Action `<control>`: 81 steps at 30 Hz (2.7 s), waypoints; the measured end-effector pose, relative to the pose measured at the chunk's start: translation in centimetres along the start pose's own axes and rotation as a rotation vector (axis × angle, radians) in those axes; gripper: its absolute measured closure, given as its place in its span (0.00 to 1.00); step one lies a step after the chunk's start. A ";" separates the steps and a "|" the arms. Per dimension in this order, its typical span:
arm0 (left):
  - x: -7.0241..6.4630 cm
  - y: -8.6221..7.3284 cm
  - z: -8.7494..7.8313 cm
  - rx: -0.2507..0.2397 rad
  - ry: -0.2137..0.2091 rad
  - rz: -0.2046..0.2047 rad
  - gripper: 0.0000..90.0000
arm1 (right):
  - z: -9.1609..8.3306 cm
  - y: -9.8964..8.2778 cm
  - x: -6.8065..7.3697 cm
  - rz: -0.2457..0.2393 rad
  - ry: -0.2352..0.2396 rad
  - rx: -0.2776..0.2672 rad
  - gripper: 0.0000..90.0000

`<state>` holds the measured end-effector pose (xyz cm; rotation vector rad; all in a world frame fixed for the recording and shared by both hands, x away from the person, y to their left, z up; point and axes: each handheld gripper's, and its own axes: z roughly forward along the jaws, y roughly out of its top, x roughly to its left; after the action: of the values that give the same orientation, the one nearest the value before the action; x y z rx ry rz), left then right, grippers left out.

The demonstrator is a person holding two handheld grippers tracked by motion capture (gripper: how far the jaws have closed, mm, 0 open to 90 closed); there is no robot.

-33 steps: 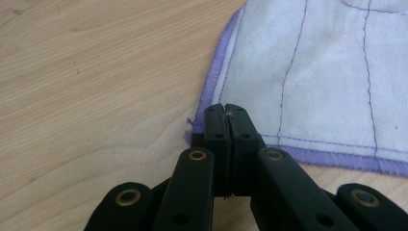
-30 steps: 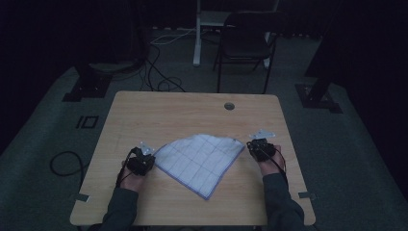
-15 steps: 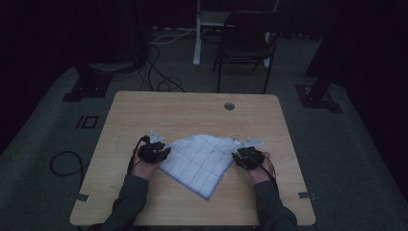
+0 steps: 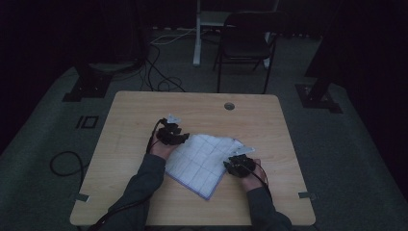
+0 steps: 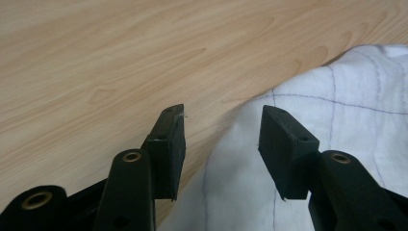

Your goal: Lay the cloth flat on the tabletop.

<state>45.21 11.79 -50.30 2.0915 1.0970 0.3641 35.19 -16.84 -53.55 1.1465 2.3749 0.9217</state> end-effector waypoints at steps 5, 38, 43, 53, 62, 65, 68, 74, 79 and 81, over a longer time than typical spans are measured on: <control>-0.6 0.6 1.5 0.022 -0.011 0.004 0.56 | -0.3 -0.5 0.3 0.003 0.018 -0.006 0.80; -6.0 0.3 -2.1 -0.060 -0.057 0.106 0.96 | -0.4 -1.1 0.0 0.040 0.038 -0.042 0.84; -8.7 -2.0 -4.2 -0.082 -0.061 0.168 0.96 | -0.4 -1.2 0.0 0.035 0.035 -0.045 0.84; -12.0 -8.7 -3.9 0.001 -0.111 0.178 0.96 | -0.4 -1.2 0.0 0.036 0.035 -0.047 0.84; -12.7 -9.0 -4.9 -0.010 -0.156 0.196 0.80 | -0.4 -1.3 0.0 0.034 0.035 -0.053 0.84; -12.6 -8.0 -5.8 -0.054 -0.157 0.202 0.76 | -0.4 -1.3 0.0 0.034 0.035 -0.054 0.84; -12.1 -6.9 -6.2 -0.087 -0.129 0.203 0.69 | -0.4 -1.3 0.0 0.034 0.035 -0.056 0.84; -10.4 -5.0 -5.6 -0.107 -0.086 0.181 0.66 | -0.4 -1.4 0.0 0.038 0.036 -0.059 0.84; -9.2 -3.7 -4.3 -0.092 -0.074 0.175 0.65 | -0.4 -1.4 0.0 0.039 0.037 -0.061 0.84; -8.9 -3.2 -3.8 -0.090 -0.082 0.166 0.64 | -0.4 -1.4 0.0 0.039 0.036 -0.061 0.84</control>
<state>35.95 7.63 -49.25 2.1038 0.8470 0.3955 34.17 -17.66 -54.20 1.1661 2.3433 1.0292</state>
